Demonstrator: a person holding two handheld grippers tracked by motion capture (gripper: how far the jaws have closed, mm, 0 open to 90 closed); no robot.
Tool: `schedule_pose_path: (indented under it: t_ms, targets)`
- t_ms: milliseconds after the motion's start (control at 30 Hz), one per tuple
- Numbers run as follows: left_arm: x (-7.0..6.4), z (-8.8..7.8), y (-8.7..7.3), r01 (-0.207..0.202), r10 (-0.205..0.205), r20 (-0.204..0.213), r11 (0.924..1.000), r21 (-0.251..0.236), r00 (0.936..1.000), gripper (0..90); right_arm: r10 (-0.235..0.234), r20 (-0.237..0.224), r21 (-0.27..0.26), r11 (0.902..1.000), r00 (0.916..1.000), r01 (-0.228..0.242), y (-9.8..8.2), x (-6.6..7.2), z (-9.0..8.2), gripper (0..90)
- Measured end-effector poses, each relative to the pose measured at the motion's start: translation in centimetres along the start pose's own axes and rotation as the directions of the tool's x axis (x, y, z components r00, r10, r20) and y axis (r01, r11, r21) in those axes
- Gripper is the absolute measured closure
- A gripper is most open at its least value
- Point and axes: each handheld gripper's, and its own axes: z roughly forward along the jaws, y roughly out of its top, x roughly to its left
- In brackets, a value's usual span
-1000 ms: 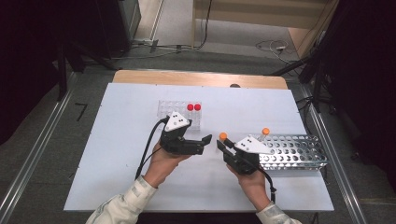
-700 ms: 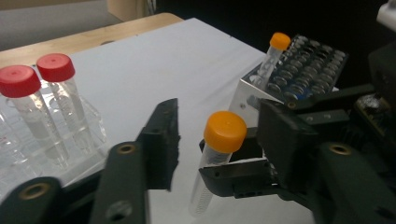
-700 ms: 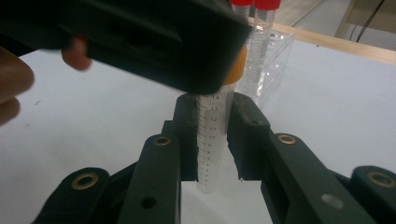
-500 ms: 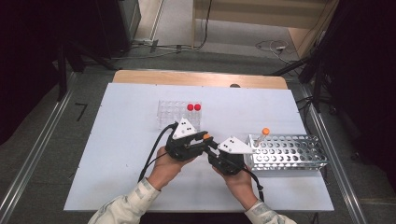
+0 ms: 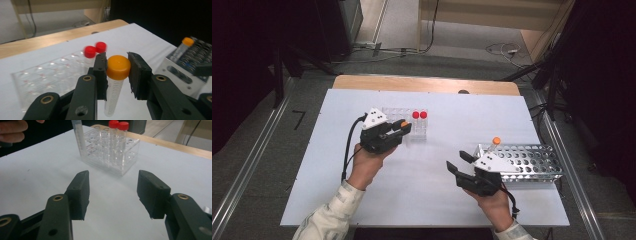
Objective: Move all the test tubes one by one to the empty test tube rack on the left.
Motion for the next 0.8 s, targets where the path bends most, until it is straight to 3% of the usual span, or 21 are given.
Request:
schedule_pose_path:
  t_ms: [200, 400, 733, 800]
  targets:
    - [1.5, -0.2, 1.1, -0.005, 0.005, -0.067, 0.9999, -0.009, 0.9978, 70.3, 0.006, 0.027, -0.006, 1.0, 0.9996, -0.006, -0.8, -1.1, -2.7, 38.9]
    - [2.9, 0.1, 2.3, -0.014, 0.012, -0.141, 0.9998, -0.016, 0.9899, 70.3, 0.024, 0.058, -0.019, 0.9996, 0.998, -0.023, -1.4, -2.1, -4.5, 38.8]
    - [4.1, 1.7, 2.6, -0.015, 0.009, -0.202, 0.9995, -0.027, 0.9794, 70.3, 0.042, 0.081, -0.03, 0.9988, 0.9958, -0.039, -1.5, -2.9, -5.1, 38.9]
    - [4.2, 2.0, 2.5, -0.029, 0.024, -0.215, 0.9994, -0.02, 0.9762, 70.3, 0.043, 0.084, -0.029, 0.9988, 0.9955, -0.04, -1.6, -3.0, -5.1, 38.9]
